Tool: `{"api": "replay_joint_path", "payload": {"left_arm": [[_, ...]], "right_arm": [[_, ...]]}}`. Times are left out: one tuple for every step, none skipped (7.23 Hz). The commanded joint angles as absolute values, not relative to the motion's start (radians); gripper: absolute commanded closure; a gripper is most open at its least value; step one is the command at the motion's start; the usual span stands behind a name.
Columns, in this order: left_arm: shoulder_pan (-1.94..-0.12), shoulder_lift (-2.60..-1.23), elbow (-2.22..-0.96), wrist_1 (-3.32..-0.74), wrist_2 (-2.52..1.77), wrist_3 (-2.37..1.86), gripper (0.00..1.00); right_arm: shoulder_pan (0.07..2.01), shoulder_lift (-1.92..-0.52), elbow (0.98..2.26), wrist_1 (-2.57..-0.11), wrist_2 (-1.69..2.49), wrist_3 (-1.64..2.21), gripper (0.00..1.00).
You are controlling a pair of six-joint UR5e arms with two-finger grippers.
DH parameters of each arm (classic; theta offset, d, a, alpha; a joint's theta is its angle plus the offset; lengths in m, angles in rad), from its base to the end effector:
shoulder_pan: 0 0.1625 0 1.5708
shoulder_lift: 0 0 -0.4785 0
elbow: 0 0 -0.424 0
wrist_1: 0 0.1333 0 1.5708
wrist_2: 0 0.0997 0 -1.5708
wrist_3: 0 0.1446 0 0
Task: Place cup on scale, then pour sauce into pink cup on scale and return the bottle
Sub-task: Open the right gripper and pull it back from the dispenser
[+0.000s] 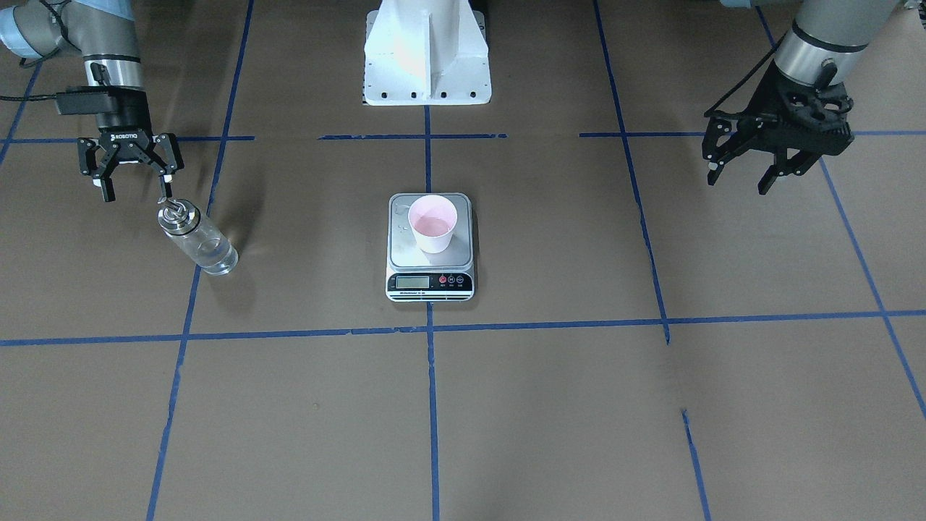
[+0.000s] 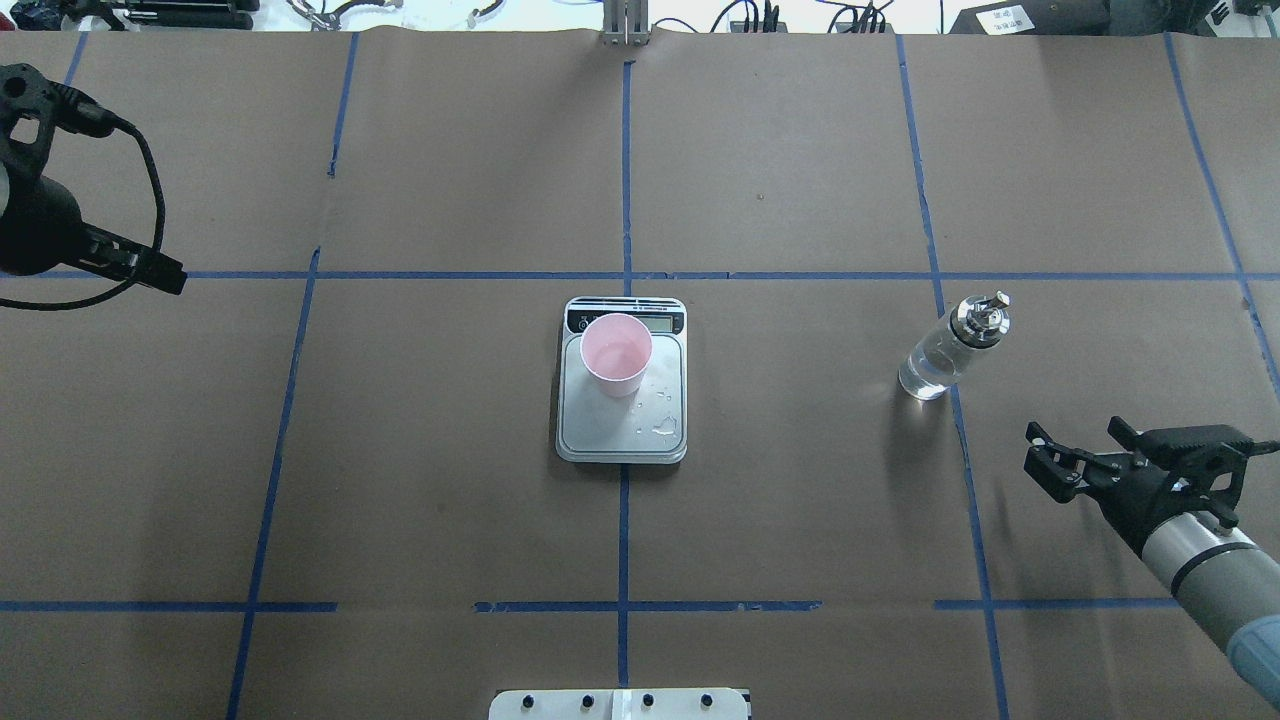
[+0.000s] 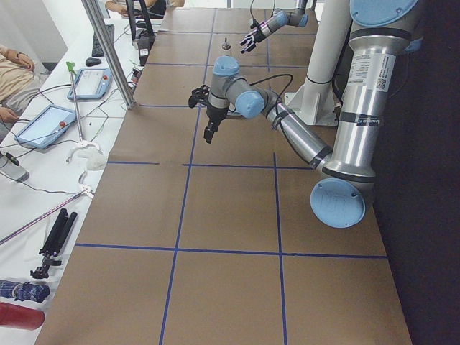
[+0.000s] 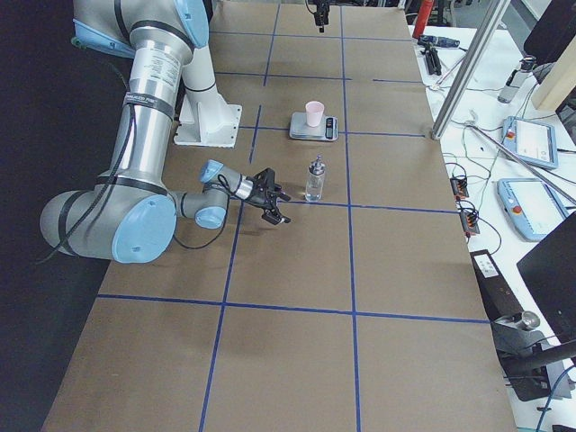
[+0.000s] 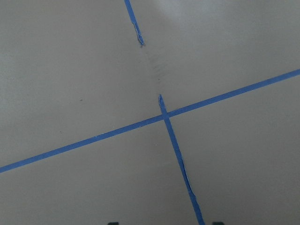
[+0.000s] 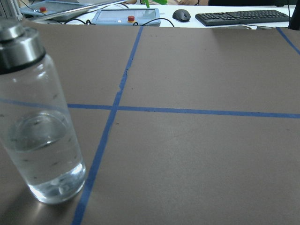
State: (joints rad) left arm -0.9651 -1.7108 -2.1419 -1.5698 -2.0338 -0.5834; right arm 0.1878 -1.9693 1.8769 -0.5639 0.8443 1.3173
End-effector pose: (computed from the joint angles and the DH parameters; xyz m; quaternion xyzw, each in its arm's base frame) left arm 0.2555 -0.4896 0.3927 0.1598 0.3677 0.0899 0.9117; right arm -0.3334 -0.2968 0.6296 0.4014 -0.3329 0.1292 0.8434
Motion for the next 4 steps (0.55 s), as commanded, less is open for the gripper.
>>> {"api": "replay_joint_path", "payload": {"left_arm": [[-0.963,-1.729,-2.141,-1.566,-2.051,-0.621,0.27],[-0.962,-1.739,-2.141,-1.566,-2.052,-0.627,0.27],[-0.962,-1.743,-2.140,-1.565,-2.052,-0.627,0.27],[-0.960,-1.746,-2.138,-1.565,-2.052,-0.630,0.27]], "right_arm": [[0.352,-1.979,1.873,-0.558,1.091,1.185,0.00],[0.471,-1.973,1.876,-0.557,1.252,1.113,0.00],[0.611,-1.962,1.875,-0.558,1.439,1.003,0.00],[0.747,-1.948,1.870,-0.571,1.585,0.897,0.00]]}}
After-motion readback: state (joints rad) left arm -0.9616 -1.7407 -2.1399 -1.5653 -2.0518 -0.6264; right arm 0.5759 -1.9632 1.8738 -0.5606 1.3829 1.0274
